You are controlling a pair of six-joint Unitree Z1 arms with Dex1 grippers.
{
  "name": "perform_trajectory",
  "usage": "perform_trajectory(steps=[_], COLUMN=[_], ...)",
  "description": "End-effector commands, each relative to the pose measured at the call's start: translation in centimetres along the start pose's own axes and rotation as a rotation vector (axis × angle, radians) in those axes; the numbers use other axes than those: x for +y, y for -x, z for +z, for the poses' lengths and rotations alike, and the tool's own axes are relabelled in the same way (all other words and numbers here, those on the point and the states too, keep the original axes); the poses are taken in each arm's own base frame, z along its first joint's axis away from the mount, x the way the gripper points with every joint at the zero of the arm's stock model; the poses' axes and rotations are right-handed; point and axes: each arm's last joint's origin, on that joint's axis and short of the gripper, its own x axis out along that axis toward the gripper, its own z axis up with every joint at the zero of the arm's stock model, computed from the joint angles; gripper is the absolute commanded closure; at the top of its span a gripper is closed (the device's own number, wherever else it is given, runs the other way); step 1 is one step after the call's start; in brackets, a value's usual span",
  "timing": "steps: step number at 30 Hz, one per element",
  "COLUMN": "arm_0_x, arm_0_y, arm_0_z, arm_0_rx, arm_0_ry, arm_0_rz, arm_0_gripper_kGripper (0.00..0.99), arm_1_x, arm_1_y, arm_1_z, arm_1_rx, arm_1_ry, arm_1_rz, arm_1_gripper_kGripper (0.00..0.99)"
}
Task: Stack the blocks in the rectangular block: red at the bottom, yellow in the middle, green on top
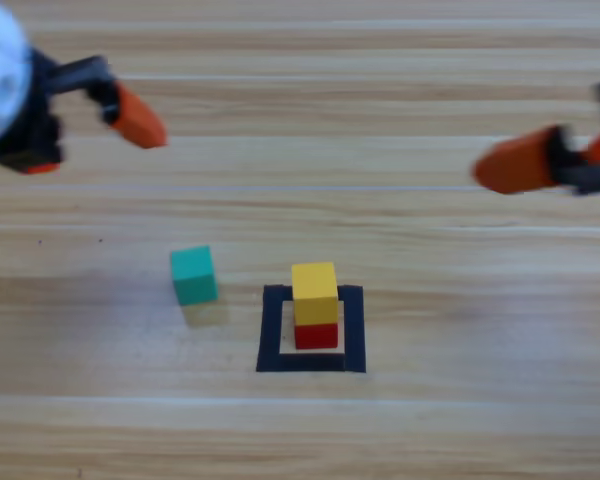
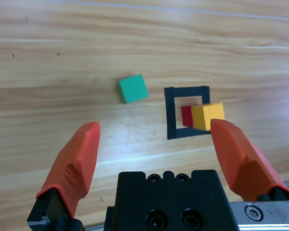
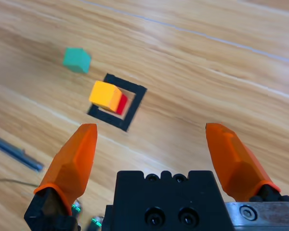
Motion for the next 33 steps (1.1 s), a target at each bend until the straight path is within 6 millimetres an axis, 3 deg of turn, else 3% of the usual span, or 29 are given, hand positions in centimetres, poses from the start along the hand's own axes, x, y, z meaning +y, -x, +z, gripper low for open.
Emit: perform_trajectory(steps=[1,3,7,14,19,24,29,33], arm_0_x=[-2.4,-2.1,-1.1,-0.7,-1.1,-1.6,-2.0,-2.2], arm_0_y=[-12.1,-14.2,-16.2,-18.3,-19.2,-19.3,-19.8,-20.4], arm_0_z=[3.7,4.1,4.5,4.6,4.2,3.7,3.1,2.8], arm_0_rx=[0.22,0.255,0.286,0.319,0.356,0.384,0.397,0.41], arm_0_ry=[0.075,0.098,0.152,0.173,0.175,0.174,0.16,0.149], arm_0_rz=[0.257,0.291,0.331,0.372,0.358,0.336,0.336,0.339], arm_0_gripper_kGripper=[0.016,0.016,0.016,0.013,0.01,0.011,0.011,0.013], arm_1_x=[-1.8,-1.2,-0.1,0.4,0.3,-0.6,-1.1,-1.0], arm_1_y=[1.3,-1.3,-6.0,-9.7,-9.3,-6.6,-3.6,-3.7], arm_1_z=[-1.2,-1.7,-2.8,-4.1,-4.3,-3.0,-2.7,-2.9], arm_1_rx=[-0.008,0.07,0.204,0.291,0.25,0.148,0.096,0.116], arm_1_ry=[0.041,0.067,0.126,0.161,0.182,0.262,0.264,0.29], arm_1_rz=[0.035,0.013,-0.031,-0.052,-0.009,-0.089,-0.009,0.025], arm_1_gripper_kGripper=[0.0,0.0,0.0,0.0,0.0,0.0,0.001,0.001])
